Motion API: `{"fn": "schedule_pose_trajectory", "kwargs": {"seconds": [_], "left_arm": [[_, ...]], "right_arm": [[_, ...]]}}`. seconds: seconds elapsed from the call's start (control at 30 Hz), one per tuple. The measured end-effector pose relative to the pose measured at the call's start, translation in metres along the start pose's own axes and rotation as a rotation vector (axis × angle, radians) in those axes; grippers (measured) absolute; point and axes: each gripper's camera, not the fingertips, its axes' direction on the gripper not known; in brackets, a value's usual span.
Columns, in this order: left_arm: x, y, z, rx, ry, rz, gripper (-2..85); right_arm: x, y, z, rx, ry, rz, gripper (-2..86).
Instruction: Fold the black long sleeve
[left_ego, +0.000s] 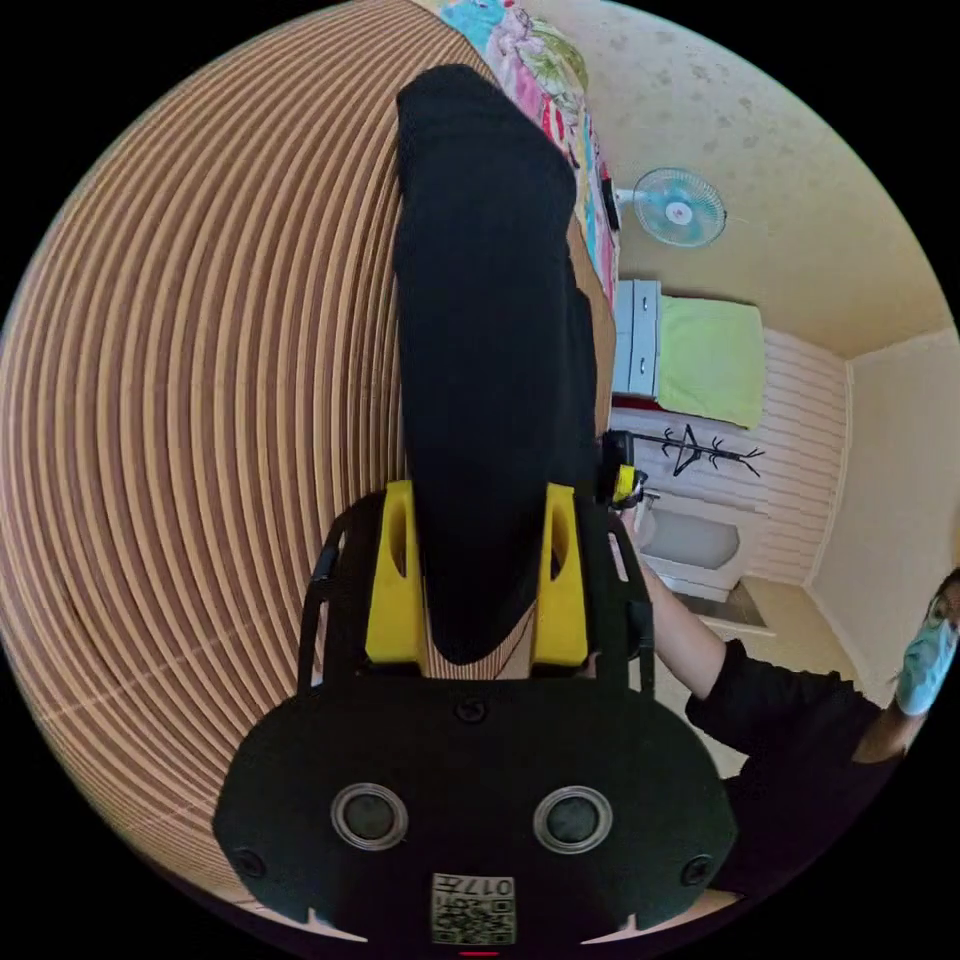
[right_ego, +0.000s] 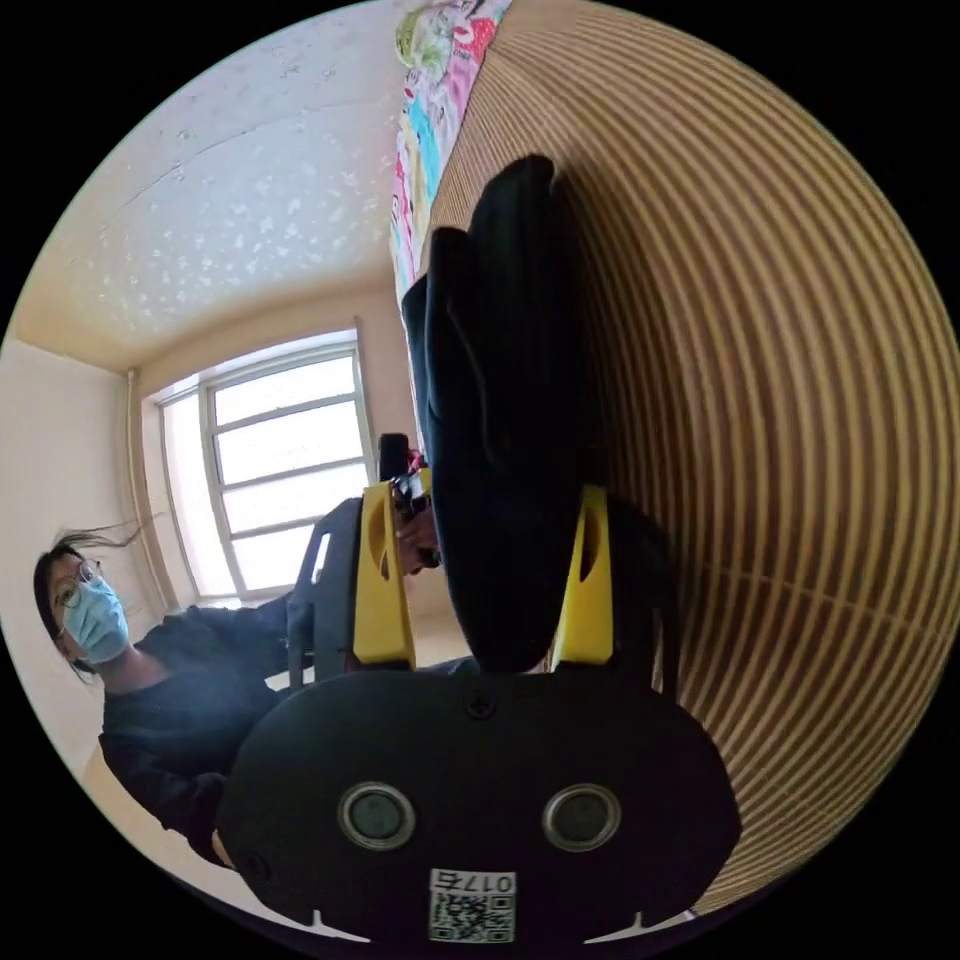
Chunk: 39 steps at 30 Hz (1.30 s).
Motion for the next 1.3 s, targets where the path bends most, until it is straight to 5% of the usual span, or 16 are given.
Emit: {"fn": "schedule_pose_trajectory", "kwargs": {"seconds": [0.1,0.37,0.7,0.83,0.93,1.03,1.13,1.3], "left_arm": [[0.000,0.012,0.005,-0.058,0.008,-0.055,13.6],[0.080,0.109,0.050,-0.287,0.100,0.018,12.5],[0.336,0.130,0.249,-0.444,0.205,0.466,12.5],[0.397,0.109,0.350,-0.617,0.065,0.597,13.4],[0.386,0.097,0.391,-0.669,-0.181,0.601,12.4],[0.329,0.099,0.380,-0.695,-0.406,0.534,11.7],[0.243,0.108,0.312,-0.644,-0.535,0.385,11.2],[0.071,0.178,0.089,-0.332,-0.682,-0.210,10.3]], "right_arm": [[-0.020,0.019,0.029,-0.076,0.128,0.074,16.4],[-0.102,0.162,-0.010,-0.094,0.038,0.012,11.3],[-0.270,0.305,-0.223,-0.045,0.432,-0.232,10.5],[-0.259,0.316,-0.293,-0.070,0.626,-0.007,12.5],[-0.193,0.305,-0.301,-0.014,0.881,0.301,13.5],[-0.110,0.311,-0.281,0.040,0.832,0.578,13.9],[-0.110,0.319,-0.268,0.104,0.789,0.576,13.9],[-0.158,0.328,-0.241,0.141,0.823,0.476,14.4]]}}
